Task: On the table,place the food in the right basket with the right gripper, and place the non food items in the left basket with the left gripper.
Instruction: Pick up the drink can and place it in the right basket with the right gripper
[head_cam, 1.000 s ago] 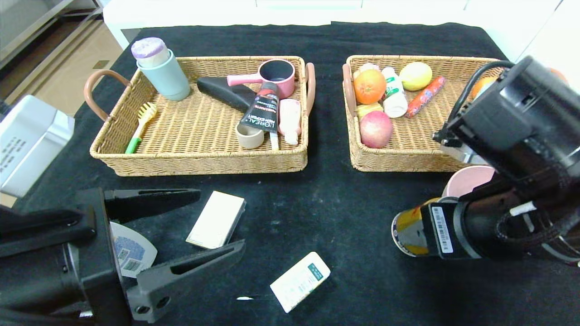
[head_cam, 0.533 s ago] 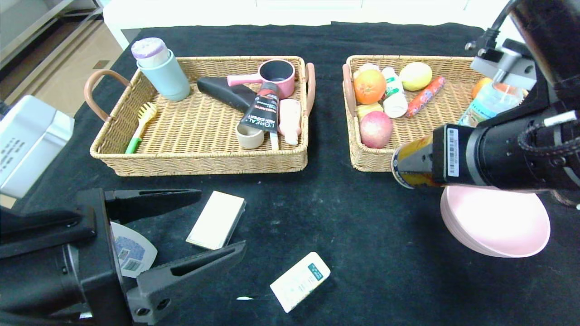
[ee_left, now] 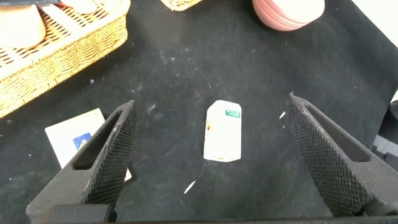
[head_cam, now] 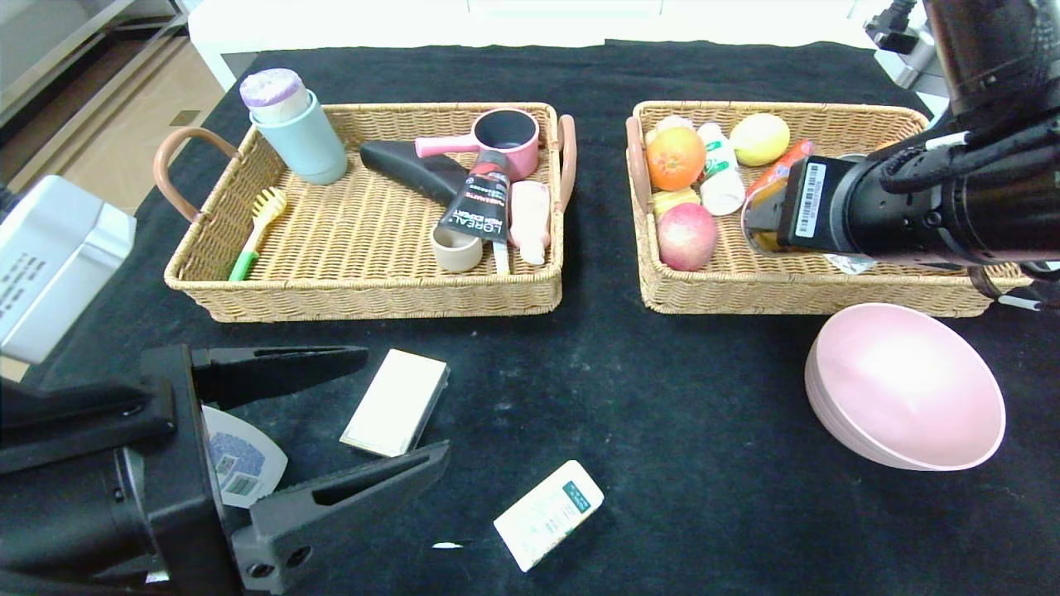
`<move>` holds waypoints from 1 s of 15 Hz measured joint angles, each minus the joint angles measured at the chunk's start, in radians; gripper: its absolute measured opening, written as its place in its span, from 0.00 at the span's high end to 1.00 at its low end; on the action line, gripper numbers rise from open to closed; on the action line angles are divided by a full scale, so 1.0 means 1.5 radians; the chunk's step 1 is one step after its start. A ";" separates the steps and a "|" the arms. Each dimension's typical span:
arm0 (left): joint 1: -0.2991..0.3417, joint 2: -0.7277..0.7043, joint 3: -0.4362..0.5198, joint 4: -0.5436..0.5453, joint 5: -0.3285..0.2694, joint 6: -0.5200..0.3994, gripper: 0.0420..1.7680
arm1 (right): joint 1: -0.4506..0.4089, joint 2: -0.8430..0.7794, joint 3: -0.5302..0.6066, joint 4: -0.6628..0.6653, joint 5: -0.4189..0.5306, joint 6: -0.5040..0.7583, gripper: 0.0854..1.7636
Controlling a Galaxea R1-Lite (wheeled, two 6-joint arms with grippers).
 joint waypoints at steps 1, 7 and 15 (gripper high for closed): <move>0.000 0.000 0.000 0.000 0.000 0.000 0.03 | -0.014 0.007 0.000 -0.024 -0.002 -0.016 0.35; -0.001 0.001 0.000 0.002 -0.001 0.000 0.03 | -0.094 0.054 0.001 -0.124 -0.023 -0.051 0.35; -0.001 0.005 0.000 0.001 -0.001 0.000 0.03 | -0.119 0.083 0.001 -0.159 -0.024 -0.064 0.31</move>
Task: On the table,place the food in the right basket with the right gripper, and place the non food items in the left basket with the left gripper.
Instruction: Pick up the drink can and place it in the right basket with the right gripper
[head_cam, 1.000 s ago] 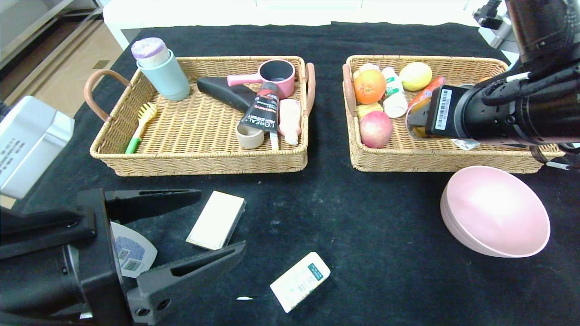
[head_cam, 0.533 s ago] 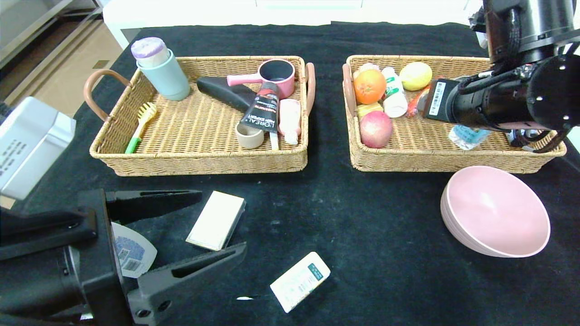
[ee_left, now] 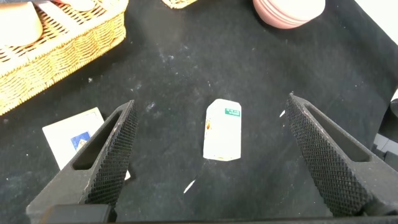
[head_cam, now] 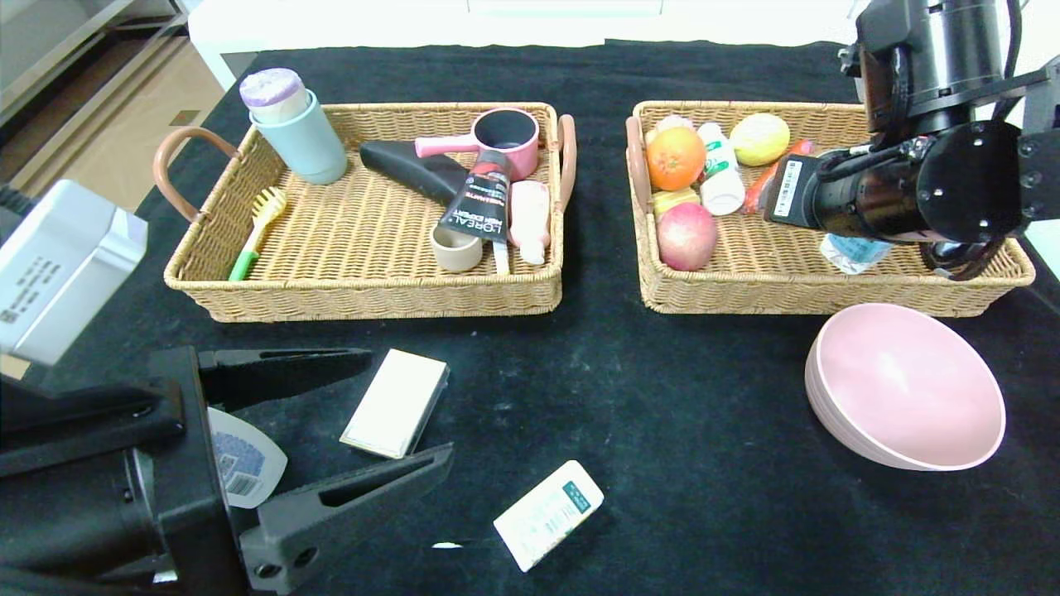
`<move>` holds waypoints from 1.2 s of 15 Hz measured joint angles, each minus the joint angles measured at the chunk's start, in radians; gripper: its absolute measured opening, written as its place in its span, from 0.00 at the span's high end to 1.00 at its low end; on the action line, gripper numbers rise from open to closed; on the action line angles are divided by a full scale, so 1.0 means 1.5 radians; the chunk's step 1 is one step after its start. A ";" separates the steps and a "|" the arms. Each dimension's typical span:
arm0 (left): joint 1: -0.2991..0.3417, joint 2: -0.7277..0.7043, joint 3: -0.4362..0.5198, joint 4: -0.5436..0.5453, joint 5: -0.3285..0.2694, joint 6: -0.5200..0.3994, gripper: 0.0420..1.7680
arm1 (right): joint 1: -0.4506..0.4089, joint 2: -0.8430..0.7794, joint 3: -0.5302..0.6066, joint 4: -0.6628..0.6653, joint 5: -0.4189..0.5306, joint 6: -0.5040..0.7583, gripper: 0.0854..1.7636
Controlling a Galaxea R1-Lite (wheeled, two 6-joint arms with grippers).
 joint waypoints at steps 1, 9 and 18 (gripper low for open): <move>0.000 0.000 0.000 0.000 0.000 0.000 0.03 | 0.000 0.001 0.000 -0.001 0.000 0.000 0.28; 0.000 0.000 0.000 0.000 0.000 0.000 0.03 | 0.016 -0.012 0.006 0.010 0.003 -0.006 0.12; -0.001 -0.002 0.003 -0.001 0.001 0.001 0.03 | 0.106 -0.156 0.168 0.032 0.009 -0.086 0.06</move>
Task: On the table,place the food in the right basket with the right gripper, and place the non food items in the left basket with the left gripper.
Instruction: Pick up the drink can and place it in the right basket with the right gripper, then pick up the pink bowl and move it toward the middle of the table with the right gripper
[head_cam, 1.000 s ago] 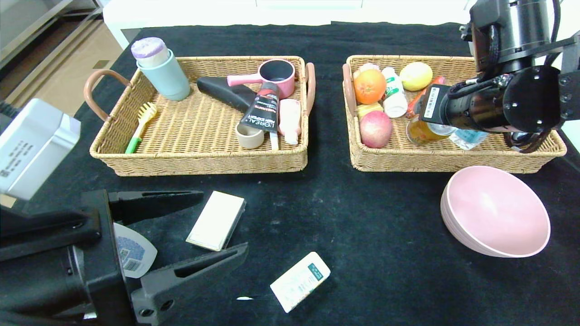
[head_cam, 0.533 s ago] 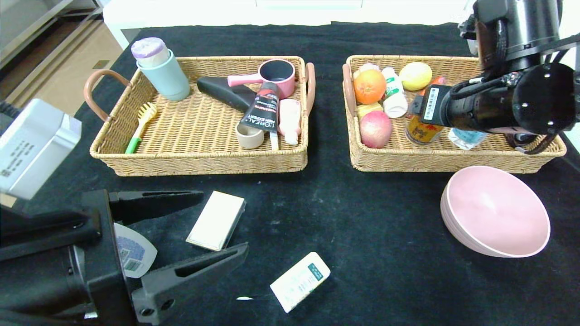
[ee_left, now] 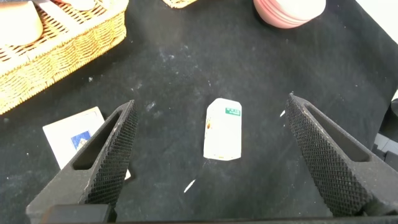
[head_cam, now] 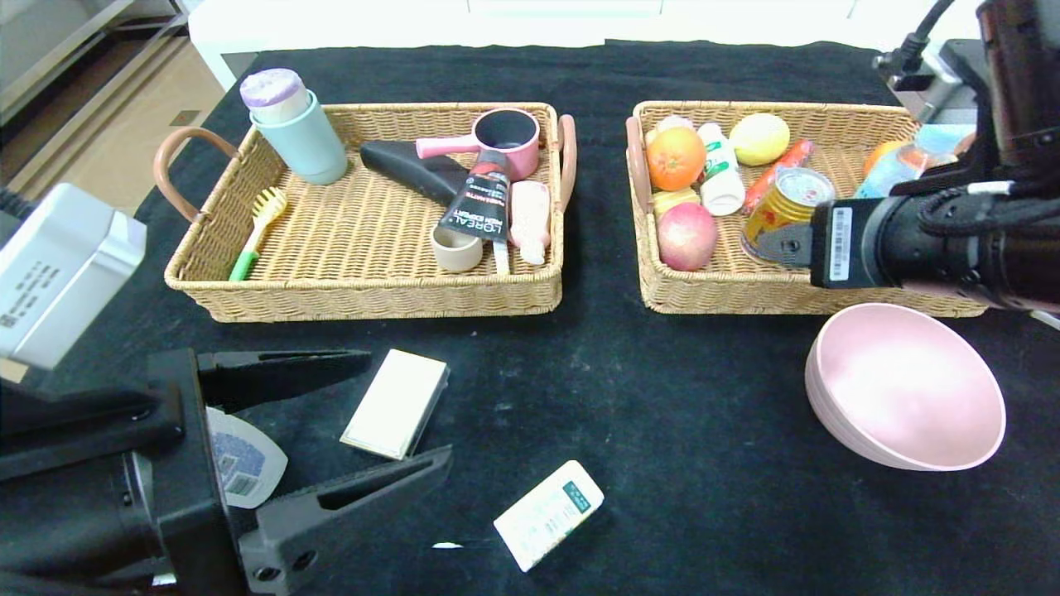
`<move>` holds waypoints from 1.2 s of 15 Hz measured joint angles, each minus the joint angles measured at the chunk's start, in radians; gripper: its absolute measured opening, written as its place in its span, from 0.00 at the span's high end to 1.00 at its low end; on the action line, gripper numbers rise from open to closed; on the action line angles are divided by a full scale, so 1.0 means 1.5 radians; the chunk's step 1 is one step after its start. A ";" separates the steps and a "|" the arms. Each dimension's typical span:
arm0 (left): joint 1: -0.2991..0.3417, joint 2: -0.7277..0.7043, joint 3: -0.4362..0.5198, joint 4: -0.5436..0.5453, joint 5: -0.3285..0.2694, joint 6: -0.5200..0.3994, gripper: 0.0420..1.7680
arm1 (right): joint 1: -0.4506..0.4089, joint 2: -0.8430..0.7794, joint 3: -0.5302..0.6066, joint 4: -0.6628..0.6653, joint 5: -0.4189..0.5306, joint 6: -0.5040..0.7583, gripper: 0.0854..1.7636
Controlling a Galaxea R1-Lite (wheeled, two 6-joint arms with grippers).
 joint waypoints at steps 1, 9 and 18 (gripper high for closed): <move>-0.004 -0.001 0.001 -0.001 0.007 0.006 0.03 | 0.008 -0.016 0.016 0.032 0.001 -0.002 0.06; -0.014 -0.004 0.003 -0.002 0.021 0.009 0.03 | 0.030 -0.064 0.152 0.076 0.004 0.001 0.04; -0.017 -0.004 0.006 -0.001 0.021 0.009 0.03 | 0.020 -0.027 0.262 -0.023 -0.001 0.065 0.04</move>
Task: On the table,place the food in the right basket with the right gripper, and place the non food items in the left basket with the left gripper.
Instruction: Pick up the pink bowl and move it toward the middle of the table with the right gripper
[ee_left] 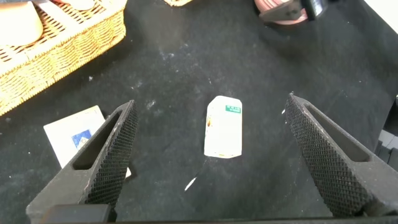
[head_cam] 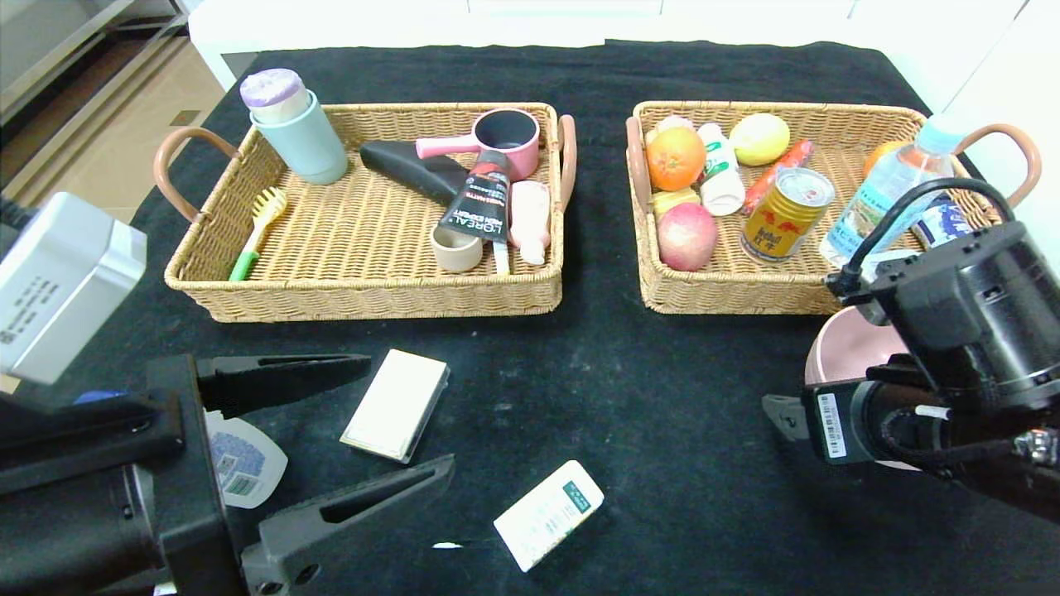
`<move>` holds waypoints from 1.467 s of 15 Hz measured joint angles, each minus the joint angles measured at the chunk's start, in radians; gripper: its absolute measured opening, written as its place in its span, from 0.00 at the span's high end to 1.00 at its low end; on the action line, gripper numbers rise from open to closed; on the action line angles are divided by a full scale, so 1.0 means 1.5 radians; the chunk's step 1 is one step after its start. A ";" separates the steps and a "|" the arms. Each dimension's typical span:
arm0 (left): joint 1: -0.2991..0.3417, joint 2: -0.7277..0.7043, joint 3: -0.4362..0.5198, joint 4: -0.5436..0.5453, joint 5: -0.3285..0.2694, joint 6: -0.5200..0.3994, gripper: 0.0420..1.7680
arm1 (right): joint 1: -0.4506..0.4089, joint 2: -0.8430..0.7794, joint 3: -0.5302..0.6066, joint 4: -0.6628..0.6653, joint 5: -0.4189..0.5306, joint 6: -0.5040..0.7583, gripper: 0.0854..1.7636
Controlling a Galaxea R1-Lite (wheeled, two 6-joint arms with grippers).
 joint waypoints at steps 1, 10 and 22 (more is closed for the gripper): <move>-0.001 -0.001 0.000 0.000 -0.001 0.000 0.03 | -0.001 0.008 0.011 -0.016 0.000 0.001 0.04; -0.001 -0.003 0.000 0.000 -0.001 0.002 0.03 | -0.006 0.037 0.023 -0.020 0.013 0.011 0.80; -0.001 0.000 0.001 0.000 0.000 0.002 0.03 | 0.043 -0.005 0.003 -0.017 0.010 -0.017 0.94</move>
